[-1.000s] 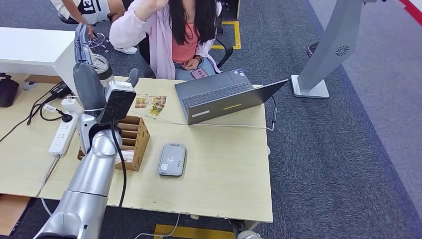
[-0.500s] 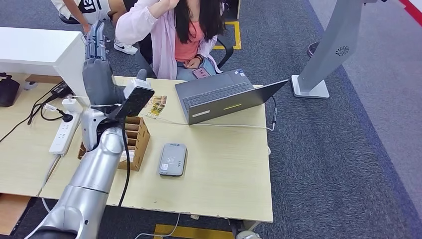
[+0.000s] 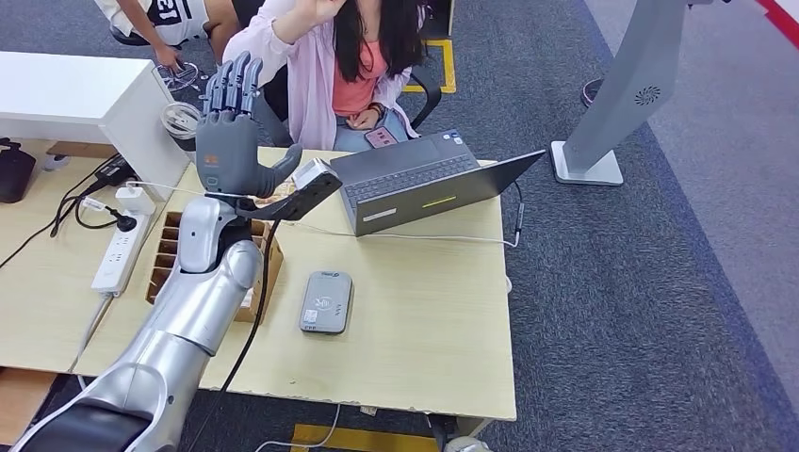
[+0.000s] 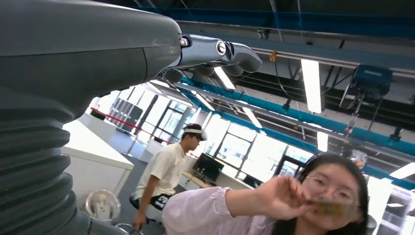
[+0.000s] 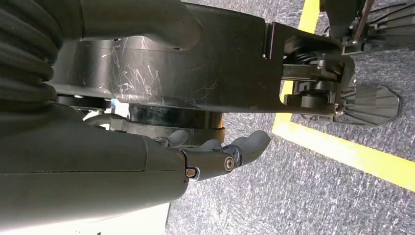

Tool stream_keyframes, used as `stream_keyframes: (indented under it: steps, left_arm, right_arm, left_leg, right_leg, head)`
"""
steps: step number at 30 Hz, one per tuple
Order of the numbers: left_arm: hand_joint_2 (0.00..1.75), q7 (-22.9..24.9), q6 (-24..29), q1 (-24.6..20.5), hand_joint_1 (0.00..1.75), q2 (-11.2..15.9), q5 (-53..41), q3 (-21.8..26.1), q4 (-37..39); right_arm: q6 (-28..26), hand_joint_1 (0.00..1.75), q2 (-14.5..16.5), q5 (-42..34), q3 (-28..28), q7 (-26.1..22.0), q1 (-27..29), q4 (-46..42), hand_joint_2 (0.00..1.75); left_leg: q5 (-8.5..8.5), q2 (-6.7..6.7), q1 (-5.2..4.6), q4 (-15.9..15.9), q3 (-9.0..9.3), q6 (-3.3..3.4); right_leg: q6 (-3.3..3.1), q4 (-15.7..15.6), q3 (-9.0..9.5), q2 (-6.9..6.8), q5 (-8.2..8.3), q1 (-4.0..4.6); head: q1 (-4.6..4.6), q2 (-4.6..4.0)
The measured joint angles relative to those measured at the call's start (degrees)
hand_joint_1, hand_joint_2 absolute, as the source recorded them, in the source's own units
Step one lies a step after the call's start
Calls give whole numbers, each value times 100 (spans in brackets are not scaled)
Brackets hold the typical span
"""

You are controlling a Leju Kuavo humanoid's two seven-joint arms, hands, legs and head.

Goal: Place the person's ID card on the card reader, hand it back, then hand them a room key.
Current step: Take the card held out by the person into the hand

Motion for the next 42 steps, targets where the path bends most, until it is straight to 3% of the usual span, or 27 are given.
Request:
stream_keyframes:
  steps: [5, 8, 25, 29, 37, 42]
  left_arm:
    - [175, 852, -193, -199, 0, 6, -716, -132, 373]
    - [175, 1132, -351, -287, 0, 4, -897, -216, 551]
    - [175, 1263, -579, -412, 0, -31, -951, -288, 1003]
    - [175, 1250, -579, -415, 164, -35, -916, -288, 1044]
    - [175, 1153, -573, -417, 164, -40, -892, -286, 1077]
    - [175, 1152, -570, -425, 175, -42, -883, -287, 1080]
  right_arm:
    - [-2, 0, -1, -58, 2, -7, 0, 2, 175]
    - [13, 0, -7, -90, 2, -10, 1, 2, 175]
    - [36, 0, -42, -123, 2, -43, 2, 9, 175]
    - [35, 0, -47, -130, 2, -55, 3, 9, 175]
    - [29, 0, -50, -148, 2, -62, 7, 9, 175]
    - [29, 0, -54, -148, 2, -75, 8, 9, 175]
  left_leg:
    - [0, 1, -1, 0, 0, 0]
    - [0, 2, -2, 1, 0, 0]
    - [0, 2, -1, 0, 0, 0]
    - [0, 2, -1, 1, 0, 0]
    - [0, 2, -1, 1, -1, 0]
    - [0, 2, -1, 0, -1, 0]
  right_leg:
    - [0, 0, 1, 0, 0, 0]
    - [1, 0, 1, 3, 1, -1]
    - [0, 0, -1, 4, 0, 0]
    - [1, 0, -1, 4, 1, 0]
    - [1, 0, -1, 4, 1, 0]
    - [0, 0, -1, 4, 0, 0]
  head:
    - [1, 0]
    - [1, 0]
    - [1, 0]
    - [1, 0]
    - [1, 0]
    - [1, 0]
